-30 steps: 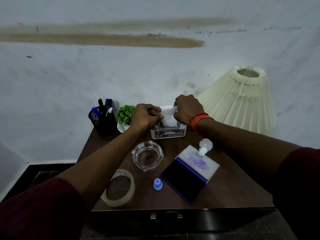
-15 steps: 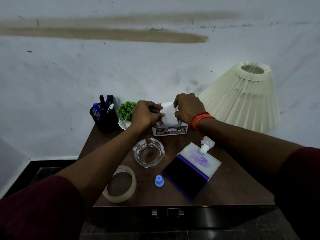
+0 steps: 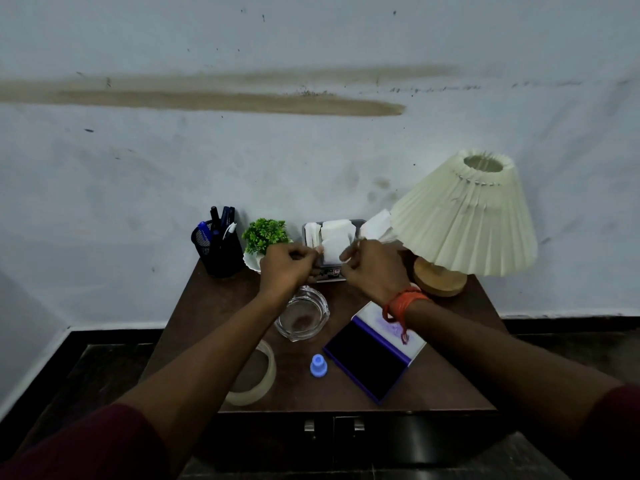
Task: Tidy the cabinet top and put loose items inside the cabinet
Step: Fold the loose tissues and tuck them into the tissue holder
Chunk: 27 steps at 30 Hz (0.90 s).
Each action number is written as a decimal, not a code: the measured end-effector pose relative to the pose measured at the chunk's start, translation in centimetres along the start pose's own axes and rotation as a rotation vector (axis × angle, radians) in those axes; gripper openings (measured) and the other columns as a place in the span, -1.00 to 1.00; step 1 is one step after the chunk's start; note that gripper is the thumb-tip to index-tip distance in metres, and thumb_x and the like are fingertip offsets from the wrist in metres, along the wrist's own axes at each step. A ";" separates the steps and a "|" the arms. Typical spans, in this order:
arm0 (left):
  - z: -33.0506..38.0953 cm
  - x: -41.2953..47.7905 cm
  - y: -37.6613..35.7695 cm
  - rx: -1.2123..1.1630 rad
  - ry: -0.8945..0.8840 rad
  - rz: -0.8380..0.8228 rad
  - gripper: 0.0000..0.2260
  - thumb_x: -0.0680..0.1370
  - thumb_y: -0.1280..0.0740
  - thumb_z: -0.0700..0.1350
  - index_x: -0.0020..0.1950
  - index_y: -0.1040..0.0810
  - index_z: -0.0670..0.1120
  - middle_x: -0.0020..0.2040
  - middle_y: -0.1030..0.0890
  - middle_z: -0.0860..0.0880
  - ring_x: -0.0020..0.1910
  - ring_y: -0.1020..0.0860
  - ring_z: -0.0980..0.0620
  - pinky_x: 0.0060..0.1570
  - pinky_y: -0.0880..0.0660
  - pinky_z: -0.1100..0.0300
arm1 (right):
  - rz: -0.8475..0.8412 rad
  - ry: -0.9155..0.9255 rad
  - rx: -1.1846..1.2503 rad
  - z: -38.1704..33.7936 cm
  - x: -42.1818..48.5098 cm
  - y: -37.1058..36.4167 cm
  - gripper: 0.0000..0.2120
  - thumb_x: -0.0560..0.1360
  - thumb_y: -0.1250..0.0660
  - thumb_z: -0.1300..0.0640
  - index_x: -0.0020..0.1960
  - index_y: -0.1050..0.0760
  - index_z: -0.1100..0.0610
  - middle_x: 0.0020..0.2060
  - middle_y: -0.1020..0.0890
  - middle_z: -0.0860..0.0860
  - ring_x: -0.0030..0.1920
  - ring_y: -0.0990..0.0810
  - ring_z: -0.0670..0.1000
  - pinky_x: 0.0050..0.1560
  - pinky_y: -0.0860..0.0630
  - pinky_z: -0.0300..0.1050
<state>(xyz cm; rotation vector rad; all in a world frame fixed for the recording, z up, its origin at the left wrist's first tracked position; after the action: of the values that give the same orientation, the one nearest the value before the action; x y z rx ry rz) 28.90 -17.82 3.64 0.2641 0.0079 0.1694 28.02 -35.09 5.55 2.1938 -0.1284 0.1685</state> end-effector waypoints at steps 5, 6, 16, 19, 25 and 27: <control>-3.9 -1.8 -0.8 -0.276 0.441 0.010 -0.61 0.63 -0.18 0.00 -0.19 -0.57 -0.25 -0.24 -0.63 -0.22 -0.31 -0.62 -0.10 -0.33 -0.61 0.10 | -0.096 -0.510 0.655 5.9 -2.6 -4.9 -0.84 0.44 -0.32 0.20 -0.32 -0.53 0.12 -0.22 -0.66 0.14 -0.19 -0.65 0.08 -0.10 -0.64 0.06; -4.6 -2.1 -1.0 -0.323 0.515 -0.006 -0.58 0.63 -0.15 0.04 -0.13 -0.57 -0.27 -0.22 -0.63 -0.21 -0.27 -0.63 -0.11 -0.28 -0.62 0.08 | -0.095 -0.611 0.791 6.5 -3.0 -5.5 -0.83 0.46 -0.31 0.26 -0.30 -0.51 0.12 -0.20 -0.62 0.17 -0.20 -0.62 0.09 -0.12 -0.64 0.04; -5.3 -1.2 -2.4 -0.631 0.619 -0.030 -0.49 0.63 -0.14 0.08 0.27 -0.44 -0.37 0.19 -0.55 -0.31 0.01 -0.58 -0.19 -0.15 -0.57 0.11 | -0.033 -0.773 1.232 6.5 -1.0 -5.8 -0.80 0.53 -0.12 0.40 0.06 -0.44 0.22 -0.19 -0.52 0.07 -0.14 -0.55 0.01 -0.02 -0.54 -0.03; -5.4 -0.7 -2.5 -0.662 0.612 -0.040 -0.47 0.61 -0.18 0.08 0.30 -0.42 -0.36 0.23 -0.55 -0.32 0.07 -0.58 -0.20 -0.02 -0.56 0.07 | -0.021 -0.787 1.246 6.7 -0.7 -5.9 -0.78 0.54 -0.14 0.38 0.11 -0.44 0.19 -0.10 -0.54 0.08 0.00 -0.55 0.05 -0.10 -0.53 -0.05; -5.5 -0.1 -2.5 -0.670 0.593 -0.013 -0.49 0.59 -0.20 0.07 0.30 -0.43 -0.34 0.24 -0.54 -0.29 0.15 -0.57 -0.20 -0.05 -0.57 0.09 | 0.003 -0.796 1.240 6.9 -0.7 -5.9 -0.69 0.54 -0.15 0.36 0.25 -0.46 0.24 0.11 -0.55 0.13 0.14 -0.55 0.09 -0.28 -0.56 -0.09; -5.4 -0.1 -2.5 -0.669 0.585 -0.007 -0.51 0.59 -0.20 0.06 0.31 -0.44 -0.33 0.24 -0.54 -0.28 0.16 -0.57 -0.19 -0.01 -0.57 0.09 | -0.002 -0.792 1.235 6.8 -0.8 -5.8 -0.68 0.56 -0.12 0.34 0.28 -0.45 0.24 0.15 -0.55 0.15 0.09 -0.55 0.08 -0.24 -0.57 -0.09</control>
<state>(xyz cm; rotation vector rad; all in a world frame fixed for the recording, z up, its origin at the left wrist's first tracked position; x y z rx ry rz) 29.06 -18.78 -2.22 -0.4601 0.5237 0.2276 28.63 -37.16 -3.20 3.3535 -0.5814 -0.8628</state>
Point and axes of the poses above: each hand's wrist, its own x-axis towards the middle knuckle, its own y-axis out of the back of the hand, z = x × y, the point moved 9 cm from there along x, towards the middle knuckle
